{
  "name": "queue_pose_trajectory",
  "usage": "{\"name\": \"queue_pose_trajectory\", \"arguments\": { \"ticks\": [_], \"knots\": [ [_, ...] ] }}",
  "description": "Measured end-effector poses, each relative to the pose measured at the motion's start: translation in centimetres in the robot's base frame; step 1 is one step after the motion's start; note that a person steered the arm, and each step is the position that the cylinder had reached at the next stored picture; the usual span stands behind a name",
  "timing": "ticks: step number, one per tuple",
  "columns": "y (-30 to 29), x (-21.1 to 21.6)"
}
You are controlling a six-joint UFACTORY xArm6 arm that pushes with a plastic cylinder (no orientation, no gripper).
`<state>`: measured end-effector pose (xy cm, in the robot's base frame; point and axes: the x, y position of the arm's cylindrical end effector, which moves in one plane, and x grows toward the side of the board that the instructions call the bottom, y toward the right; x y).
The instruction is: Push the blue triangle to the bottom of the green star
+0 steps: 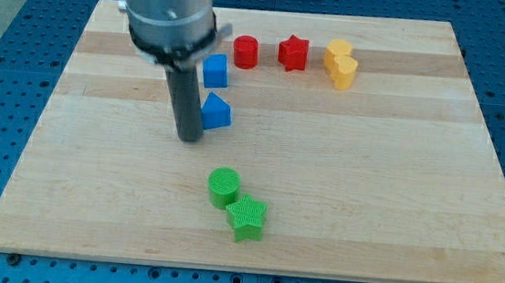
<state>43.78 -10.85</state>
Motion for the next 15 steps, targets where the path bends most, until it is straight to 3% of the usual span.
{"name": "queue_pose_trajectory", "arguments": {
  "ticks": [1,2,6,12,15],
  "knots": [
    [-1.1,-4.9],
    [-1.1,-5.4],
    [1.4,-2.3],
    [8.6,-2.7],
    [7.8,-1.6]
  ]
}}
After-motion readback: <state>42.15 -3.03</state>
